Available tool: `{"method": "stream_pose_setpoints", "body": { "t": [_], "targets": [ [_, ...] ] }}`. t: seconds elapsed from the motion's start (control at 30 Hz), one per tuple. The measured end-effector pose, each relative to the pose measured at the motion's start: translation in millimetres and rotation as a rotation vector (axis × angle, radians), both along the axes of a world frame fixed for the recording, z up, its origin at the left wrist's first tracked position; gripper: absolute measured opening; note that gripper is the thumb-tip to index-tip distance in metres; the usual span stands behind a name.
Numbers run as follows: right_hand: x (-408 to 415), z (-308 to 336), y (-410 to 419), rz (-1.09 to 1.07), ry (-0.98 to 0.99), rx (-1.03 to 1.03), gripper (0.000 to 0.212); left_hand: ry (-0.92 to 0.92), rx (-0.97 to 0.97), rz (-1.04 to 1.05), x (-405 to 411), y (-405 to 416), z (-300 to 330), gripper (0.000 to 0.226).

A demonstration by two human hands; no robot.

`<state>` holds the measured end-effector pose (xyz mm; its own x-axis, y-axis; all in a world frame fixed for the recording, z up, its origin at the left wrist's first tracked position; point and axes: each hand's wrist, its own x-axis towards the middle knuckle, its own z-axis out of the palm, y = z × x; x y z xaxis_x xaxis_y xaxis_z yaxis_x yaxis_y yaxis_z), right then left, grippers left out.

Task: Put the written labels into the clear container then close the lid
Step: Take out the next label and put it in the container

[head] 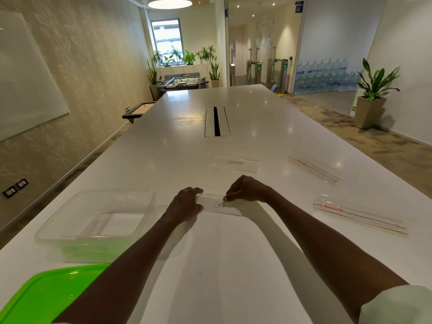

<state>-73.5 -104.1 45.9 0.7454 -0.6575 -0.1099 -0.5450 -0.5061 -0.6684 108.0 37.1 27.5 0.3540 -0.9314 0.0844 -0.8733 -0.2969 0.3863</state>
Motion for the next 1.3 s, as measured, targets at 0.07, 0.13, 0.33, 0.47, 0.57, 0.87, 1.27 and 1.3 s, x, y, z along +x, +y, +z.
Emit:
{"method": "stream_pose_setpoints", "body": {
  "t": [0.07, 0.13, 0.33, 0.47, 0.57, 0.87, 1.27, 1.3],
  "targets": [
    [-7.5, 1.4, -1.4, -0.001, 0.021, -0.018, 0.034, -0.003, 0.004, -0.017, 3.2, -0.7, 1.4, 0.059],
    [-16.1, 5.3, -3.3, 0.0, 0.068, -0.078, 0.04, -0.006, 0.017, -0.006, 7.5, -2.8, 3.5, 0.058],
    [-35.1, 11.0, 3.2, 0.06, 0.232, -0.248, 0.041, -0.064, 0.131, -0.022, 15.9, -7.8, 11.7, 0.058],
    [-35.5, 9.5, 12.2, 0.037, 0.241, -0.295, 0.038, -0.092, 0.155, -0.063, 21.5, -11.2, 18.6, 0.046],
    [-35.4, 8.4, 17.0, 0.027, 0.261, -0.308, 0.039, -0.117, 0.154, -0.09, 23.1, -11.1, 21.2, 0.031],
    [-36.6, 3.8, 21.4, -0.095, 0.252, -0.313, 0.038, -0.155, 0.153, -0.171, 24.5, -10.1, 30.8, 0.035],
    [-36.5, 36.0, 24.9, -0.105, 0.238, -0.354, 0.032, -0.116, 0.131, -0.247, 36.6, -9.8, 64.2, 0.04],
    [-35.9, 40.2, 25.7, -0.111, 0.231, -0.352, 0.031, -0.117, 0.125, -0.258, 38.7, -8.9, 69.0, 0.039]
  ]
}}
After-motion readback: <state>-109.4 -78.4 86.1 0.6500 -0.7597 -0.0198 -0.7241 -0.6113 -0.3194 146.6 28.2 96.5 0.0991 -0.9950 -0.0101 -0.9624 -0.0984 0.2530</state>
